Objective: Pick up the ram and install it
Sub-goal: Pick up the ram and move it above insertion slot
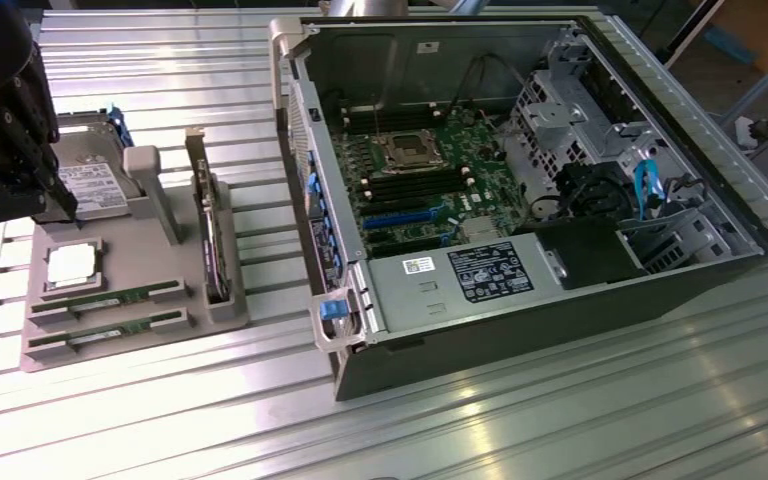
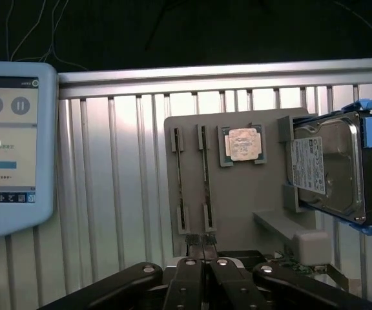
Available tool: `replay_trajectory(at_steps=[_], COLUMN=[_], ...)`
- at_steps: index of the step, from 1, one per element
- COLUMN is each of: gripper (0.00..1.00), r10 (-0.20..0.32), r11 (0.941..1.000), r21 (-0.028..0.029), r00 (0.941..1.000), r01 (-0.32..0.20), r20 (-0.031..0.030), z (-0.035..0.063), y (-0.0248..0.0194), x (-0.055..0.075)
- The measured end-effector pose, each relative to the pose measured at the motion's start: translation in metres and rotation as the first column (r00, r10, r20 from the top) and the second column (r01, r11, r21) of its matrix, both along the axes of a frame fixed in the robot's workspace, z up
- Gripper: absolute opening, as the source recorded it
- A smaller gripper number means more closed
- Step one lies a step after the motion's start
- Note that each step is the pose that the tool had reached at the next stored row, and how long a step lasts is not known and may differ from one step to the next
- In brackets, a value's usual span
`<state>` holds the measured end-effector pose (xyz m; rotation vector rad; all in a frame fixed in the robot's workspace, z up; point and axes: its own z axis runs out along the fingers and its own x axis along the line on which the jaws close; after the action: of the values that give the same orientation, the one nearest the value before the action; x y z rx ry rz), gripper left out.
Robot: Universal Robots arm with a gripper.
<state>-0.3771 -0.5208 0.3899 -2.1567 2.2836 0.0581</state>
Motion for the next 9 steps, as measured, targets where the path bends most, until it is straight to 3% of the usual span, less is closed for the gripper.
replay_trajectory(at_steps=[9], gripper=[0.11], r10=[-0.021], r11=[0.9998], r21=[0.0000], r00=[0.9998], r01=[0.021], r20=[0.0000], z=[0.0000], y=[0.0000], x=[0.0000])
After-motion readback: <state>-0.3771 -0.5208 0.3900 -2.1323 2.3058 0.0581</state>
